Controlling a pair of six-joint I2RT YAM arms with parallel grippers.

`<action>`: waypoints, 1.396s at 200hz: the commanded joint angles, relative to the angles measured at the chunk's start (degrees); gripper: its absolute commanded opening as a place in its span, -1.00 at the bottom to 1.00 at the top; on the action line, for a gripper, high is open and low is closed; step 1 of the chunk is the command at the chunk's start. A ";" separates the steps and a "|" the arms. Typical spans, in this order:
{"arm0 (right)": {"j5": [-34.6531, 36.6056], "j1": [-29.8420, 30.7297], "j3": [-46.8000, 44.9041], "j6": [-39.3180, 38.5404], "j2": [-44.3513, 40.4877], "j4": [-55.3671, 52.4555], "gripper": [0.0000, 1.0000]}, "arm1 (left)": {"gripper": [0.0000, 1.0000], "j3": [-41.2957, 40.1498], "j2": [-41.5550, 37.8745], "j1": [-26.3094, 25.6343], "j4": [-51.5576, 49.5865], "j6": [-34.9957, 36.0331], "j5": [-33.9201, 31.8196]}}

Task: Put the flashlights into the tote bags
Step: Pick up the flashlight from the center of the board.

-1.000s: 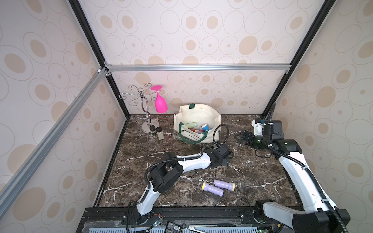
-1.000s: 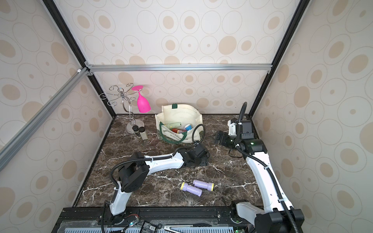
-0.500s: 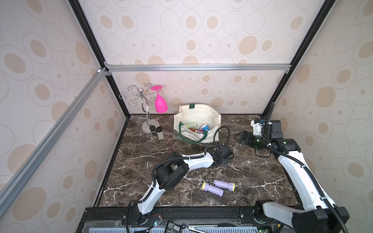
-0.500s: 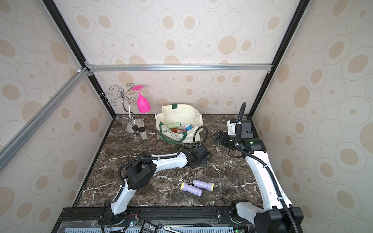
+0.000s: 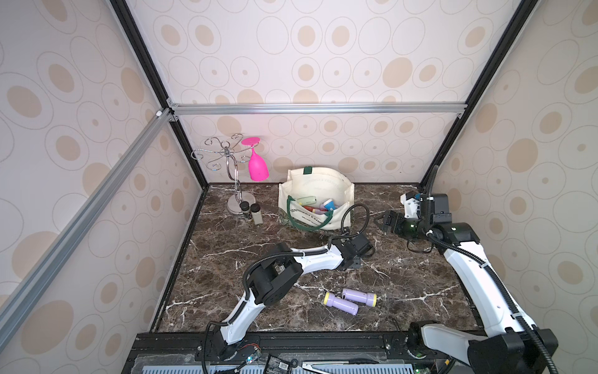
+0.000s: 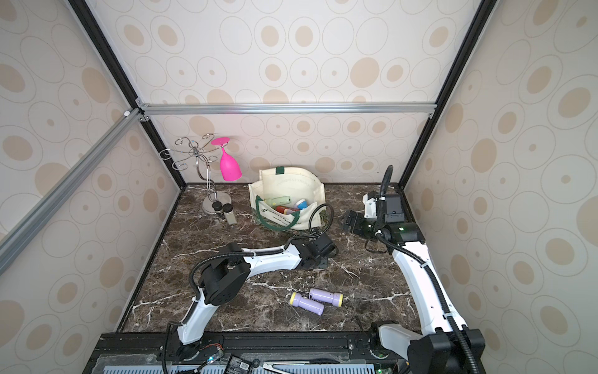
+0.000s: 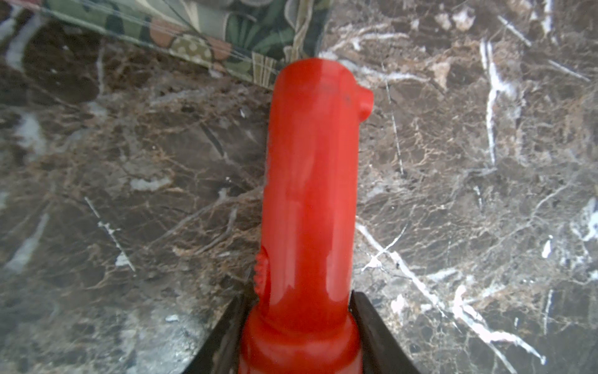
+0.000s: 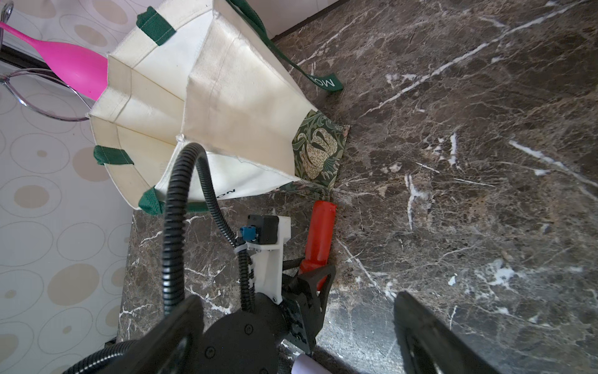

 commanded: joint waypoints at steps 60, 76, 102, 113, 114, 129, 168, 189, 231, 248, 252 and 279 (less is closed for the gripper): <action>-4.47 -0.23 -2.83 1.57 -0.60 1.38 0.82 | -0.77 -17.01 -13.75 -1.00 22.73 3.01 7.49; -6.01 -0.20 -4.12 1.93 -0.78 1.80 0.82 | -0.81 -19.54 -16.49 -1.53 26.24 3.58 8.52; -8.77 -0.23 -5.84 2.10 -1.06 2.30 0.82 | -0.84 -23.42 -20.62 -2.54 31.39 4.00 9.08; -11.05 -0.16 -6.48 1.97 -1.26 3.07 0.82 | -0.84 -24.52 -22.02 -2.68 32.48 3.61 9.17; -11.32 -0.19 -6.54 1.91 -1.28 3.23 0.82 | -0.84 -24.60 -22.18 -2.65 32.50 3.60 9.12; -13.77 -0.23 -7.47 1.82 -1.34 4.18 0.82 | -0.86 -24.43 -23.33 -2.74 32.02 3.39 9.22; -17.45 -0.23 -9.74 3.38 -0.13 6.45 0.82 | -0.89 -26.04 -27.18 -2.78 36.20 4.86 10.61; -19.85 -0.23 -9.60 4.93 1.03 7.74 0.82 | -0.90 -27.72 -29.06 -2.83 39.25 5.90 11.25; -23.21 -0.23 -10.54 9.70 2.84 12.88 0.81 | -0.90 -30.38 -31.57 -2.92 45.64 6.04 12.73; -25.59 -0.18 -11.23 11.83 3.56 15.90 0.77 | -0.90 -30.91 -32.10 -3.04 46.69 6.20 12.99; -25.92 -0.21 -11.35 12.34 3.65 16.52 0.76 | -0.90 -30.99 -32.27 -3.12 46.83 6.17 12.99; -27.14 -0.22 -11.40 13.34 4.02 18.45 0.61 | -0.90 -31.53 -32.98 -3.13 47.46 6.15 12.91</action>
